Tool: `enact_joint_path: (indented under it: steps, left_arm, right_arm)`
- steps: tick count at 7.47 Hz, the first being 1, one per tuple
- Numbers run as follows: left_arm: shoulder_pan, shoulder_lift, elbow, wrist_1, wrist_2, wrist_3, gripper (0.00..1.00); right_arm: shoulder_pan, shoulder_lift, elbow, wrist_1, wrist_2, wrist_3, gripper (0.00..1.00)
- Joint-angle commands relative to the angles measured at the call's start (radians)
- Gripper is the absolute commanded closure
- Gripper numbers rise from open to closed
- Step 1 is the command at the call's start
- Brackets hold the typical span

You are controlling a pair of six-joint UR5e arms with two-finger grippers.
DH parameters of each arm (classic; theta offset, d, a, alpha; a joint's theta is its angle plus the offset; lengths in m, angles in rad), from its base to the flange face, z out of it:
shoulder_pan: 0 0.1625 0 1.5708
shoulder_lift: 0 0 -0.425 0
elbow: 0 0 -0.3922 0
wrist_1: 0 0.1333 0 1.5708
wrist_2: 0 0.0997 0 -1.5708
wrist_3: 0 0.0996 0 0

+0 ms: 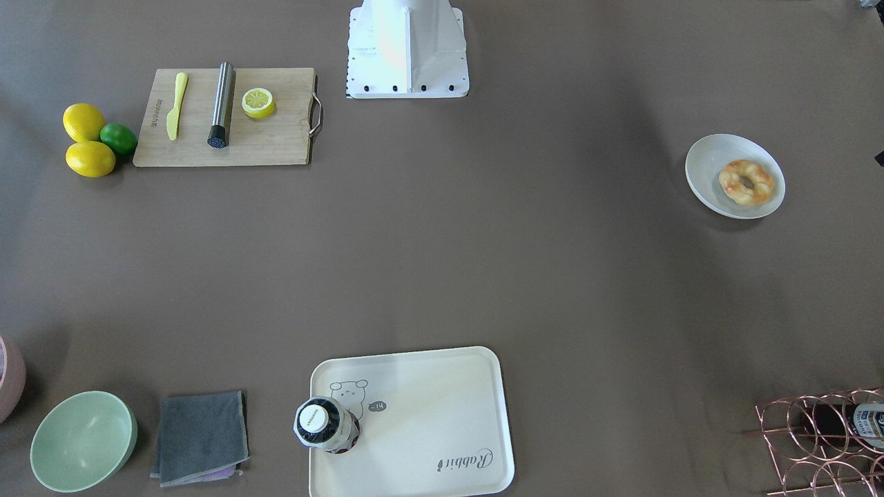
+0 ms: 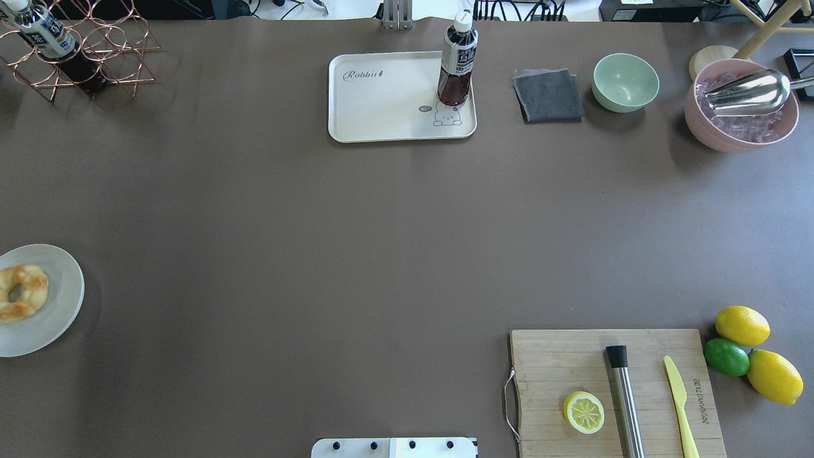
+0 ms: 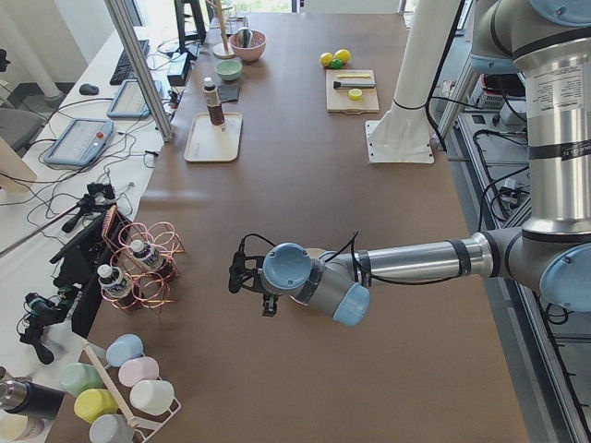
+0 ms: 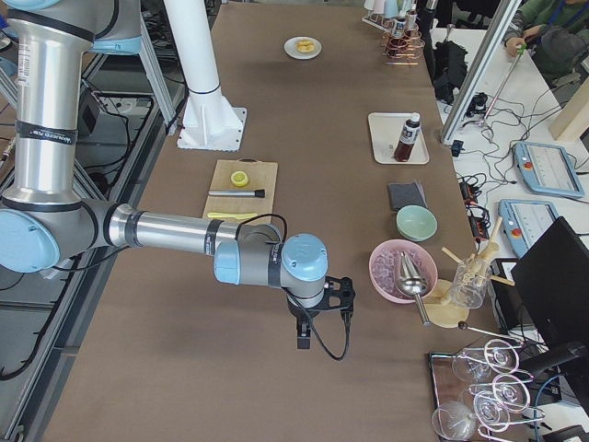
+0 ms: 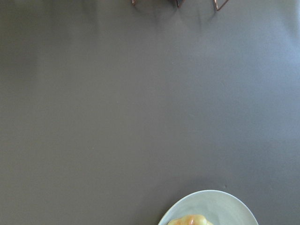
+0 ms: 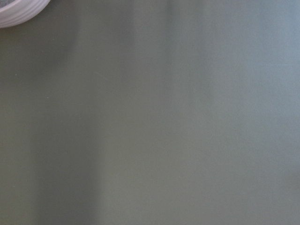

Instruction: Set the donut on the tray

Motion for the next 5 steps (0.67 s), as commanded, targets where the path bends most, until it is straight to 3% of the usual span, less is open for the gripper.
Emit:
enact_joint_path:
  steps: [1, 2, 3, 5]
  left_arm:
    - [0.03, 0.013, 0.014, -0.024, 0.005, -0.024, 0.0]
    - [0.105, 0.015, 0.046, -0.024, 0.051, -0.046, 0.0]
    - [0.171, 0.01, 0.05, -0.032, 0.221, -0.082, 0.0]
    - [0.253, 0.027, 0.047, -0.134, 0.33, -0.165, 0.0]
  right_arm:
    - [0.001, 0.002, 0.0, 0.0, 0.0, 0.0, 0.01]
    - [0.001, -0.001, 0.0, 0.0, 0.0, 0.0, 0.01]
    - [0.001, -0.002, 0.0, 0.0, 0.0, 0.0, 0.01]
    - [0.001, -0.006, 0.0, 0.0, 0.0, 0.0, 0.01]
